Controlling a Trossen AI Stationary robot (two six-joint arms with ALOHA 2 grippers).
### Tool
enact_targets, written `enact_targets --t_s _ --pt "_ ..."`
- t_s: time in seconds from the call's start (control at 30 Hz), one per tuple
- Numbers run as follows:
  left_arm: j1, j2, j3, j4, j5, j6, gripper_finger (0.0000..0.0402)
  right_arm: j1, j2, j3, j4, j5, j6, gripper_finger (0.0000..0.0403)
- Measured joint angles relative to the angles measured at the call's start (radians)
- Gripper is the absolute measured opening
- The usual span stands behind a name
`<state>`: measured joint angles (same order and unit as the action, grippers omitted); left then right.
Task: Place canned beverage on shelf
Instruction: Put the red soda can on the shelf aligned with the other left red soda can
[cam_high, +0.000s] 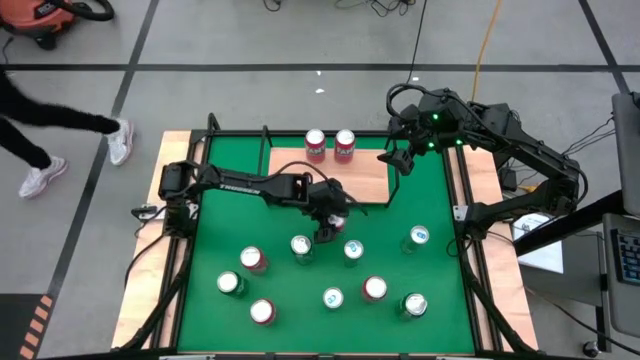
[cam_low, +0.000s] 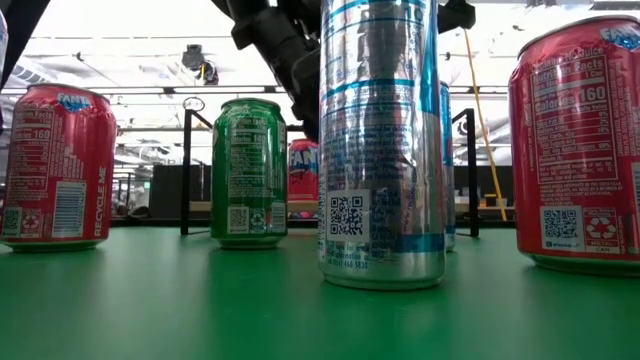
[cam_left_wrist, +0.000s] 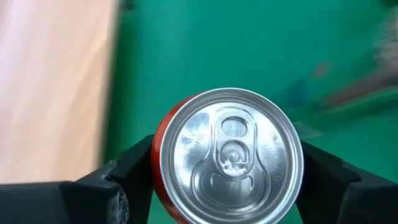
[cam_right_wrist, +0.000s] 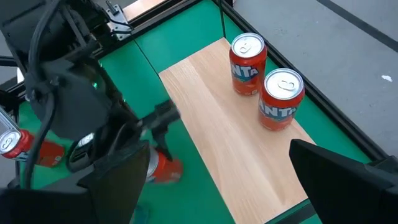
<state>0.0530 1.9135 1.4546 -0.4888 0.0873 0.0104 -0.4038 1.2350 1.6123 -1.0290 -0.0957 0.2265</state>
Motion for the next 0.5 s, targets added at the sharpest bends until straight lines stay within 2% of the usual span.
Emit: enact_targets --t_s 0.17,0.3,0.5 --pt "0.047 -0.061 0.051 -0.048 -0.064 -0.086 0.0278 0.0 0.0 0.0 0.016 0.021 -0.003 0.0377" --pt "0.095 -0.125 0.085 -0.046 -0.069 -0.223 0.0278 0.0 0.0 0.0 0.017 0.071 -0.002 0.0377" --pt "0.155 -0.228 0.132 0.003 -0.121 -0.447 0.0278 0.0 0.002 0.0 0.028 0.074 -0.006 0.0377"
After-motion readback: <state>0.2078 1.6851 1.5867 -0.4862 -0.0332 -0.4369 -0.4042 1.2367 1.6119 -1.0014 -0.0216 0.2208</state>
